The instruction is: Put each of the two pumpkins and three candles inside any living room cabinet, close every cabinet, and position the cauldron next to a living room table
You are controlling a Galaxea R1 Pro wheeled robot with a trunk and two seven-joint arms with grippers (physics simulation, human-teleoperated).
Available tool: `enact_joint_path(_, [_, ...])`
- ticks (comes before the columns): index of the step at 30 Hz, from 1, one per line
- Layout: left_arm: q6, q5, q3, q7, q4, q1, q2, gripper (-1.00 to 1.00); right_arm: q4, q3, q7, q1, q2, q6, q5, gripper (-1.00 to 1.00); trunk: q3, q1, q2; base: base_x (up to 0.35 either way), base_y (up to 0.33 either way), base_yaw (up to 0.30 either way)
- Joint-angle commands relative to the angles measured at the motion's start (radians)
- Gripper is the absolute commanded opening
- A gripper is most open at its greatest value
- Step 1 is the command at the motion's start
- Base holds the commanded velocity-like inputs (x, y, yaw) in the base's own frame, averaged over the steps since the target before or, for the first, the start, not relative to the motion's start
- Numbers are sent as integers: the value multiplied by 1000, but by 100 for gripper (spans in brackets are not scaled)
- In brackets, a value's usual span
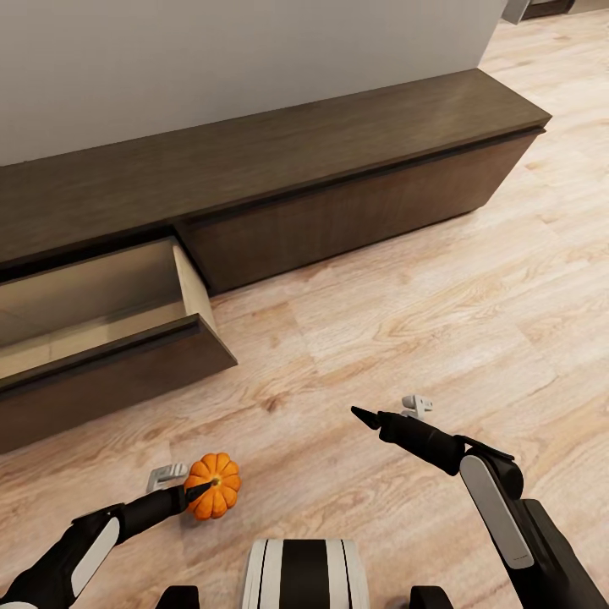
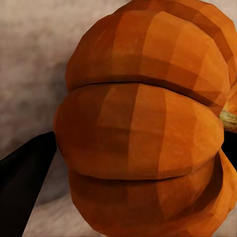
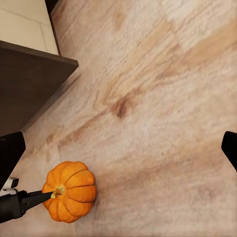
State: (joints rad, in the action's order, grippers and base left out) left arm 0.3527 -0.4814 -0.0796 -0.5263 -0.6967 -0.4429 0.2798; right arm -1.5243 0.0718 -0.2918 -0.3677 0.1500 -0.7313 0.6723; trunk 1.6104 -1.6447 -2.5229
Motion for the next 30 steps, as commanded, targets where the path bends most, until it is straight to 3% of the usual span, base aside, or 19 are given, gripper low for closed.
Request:
enact_joint_path(1, [8,-11,-3,2,-1,0,1,-100,0,0,-2,0,0,-3,0,100,1,0,0,0,0,0])
enact_joint_path(5, [8,-11,-3,2,-1,0,1,-100,0,0,-3,0,1,-3,0,100,1,0,0,0,0,0])
enact_joint_path(16, [10,-12,0,-5,-7,0,2,-100,0,-1,-6,0,2,-3,1,100,-42,5,2,0,0,0])
enact_joint_path(21, [31,-23,4,-6,-92,5,13,-100,2,-2,-2,0,2,-4,1,100,-61,7,4,0,0,0])
enact_joint_path(23, [74,-26,6,-9,-155,9,23,-100,1,-3,0,0,2,-2,1,100,-69,8,4,0,0,0])
enact_joint_path(26, [223,-28,11,-17,-281,12,31,-100,1,-5,2,0,1,3,1,100,-81,10,5,0,0,0])
enact_joint_path(30, [363,-29,39,-19,-455,33,33,-100,1,-7,6,0,0,6,1,100,-96,11,6,0,0,0])
